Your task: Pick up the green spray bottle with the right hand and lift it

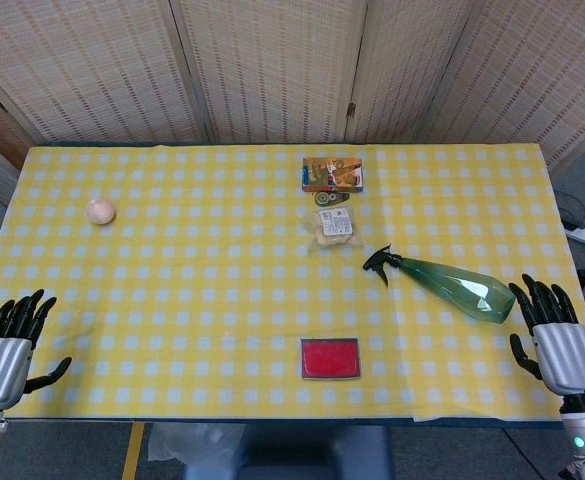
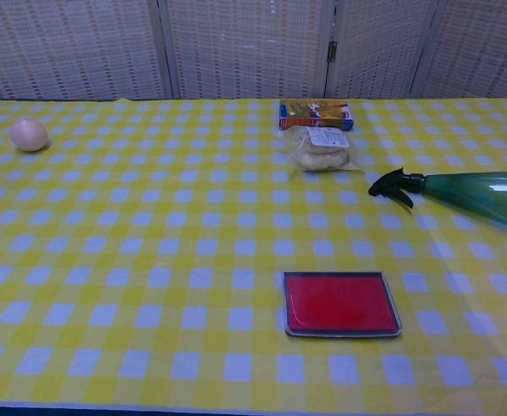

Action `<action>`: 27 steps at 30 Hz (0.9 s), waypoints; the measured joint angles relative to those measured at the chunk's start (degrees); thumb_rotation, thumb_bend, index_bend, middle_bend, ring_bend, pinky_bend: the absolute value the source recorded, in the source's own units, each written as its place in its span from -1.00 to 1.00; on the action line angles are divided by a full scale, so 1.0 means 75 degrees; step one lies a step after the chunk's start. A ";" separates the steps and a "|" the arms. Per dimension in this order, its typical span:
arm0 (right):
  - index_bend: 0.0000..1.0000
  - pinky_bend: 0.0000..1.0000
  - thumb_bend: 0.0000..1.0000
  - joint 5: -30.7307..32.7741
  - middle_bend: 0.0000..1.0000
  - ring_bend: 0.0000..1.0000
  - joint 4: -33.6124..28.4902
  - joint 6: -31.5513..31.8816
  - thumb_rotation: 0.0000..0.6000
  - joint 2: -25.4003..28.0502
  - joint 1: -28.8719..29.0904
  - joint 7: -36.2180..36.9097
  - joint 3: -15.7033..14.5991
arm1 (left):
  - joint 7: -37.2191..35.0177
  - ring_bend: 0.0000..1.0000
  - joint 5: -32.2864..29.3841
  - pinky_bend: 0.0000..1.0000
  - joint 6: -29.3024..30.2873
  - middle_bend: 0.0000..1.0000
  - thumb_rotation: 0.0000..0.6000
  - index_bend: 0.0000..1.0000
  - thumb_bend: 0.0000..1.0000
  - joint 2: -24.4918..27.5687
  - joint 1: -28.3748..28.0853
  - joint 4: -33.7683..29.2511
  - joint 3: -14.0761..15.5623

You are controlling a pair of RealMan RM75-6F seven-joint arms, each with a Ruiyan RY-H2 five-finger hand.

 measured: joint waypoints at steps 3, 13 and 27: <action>-1.00 -1.00 0.03 0.0088 -1.00 -1.00 0.0007 -0.0075 1.00 -0.0004 0.0020 -0.0019 0.0017 | -0.0032 -1.00 -0.0033 -0.97 -0.0016 -0.97 0.66 -1.00 -0.39 0.0009 -0.0007 -0.0001 -0.0018; -1.00 -1.00 0.03 0.0813 -1.00 -1.00 0.0092 -0.0951 1.00 -0.0048 0.0404 0.0155 0.0295 | -0.0510 -1.00 -0.0043 -0.97 0.0000 -0.97 0.65 -1.00 -0.39 0.0093 -0.0029 0.0012 -0.0078; -1.00 -1.00 -0.04 0.4829 -1.00 -1.00 -0.0897 -0.3758 1.00 0.0388 0.2588 -0.2031 0.1098 | -0.1266 -1.00 0.0174 -0.97 0.0124 -0.97 0.64 -1.00 -0.39 0.0370 0.0006 -0.0013 -0.0015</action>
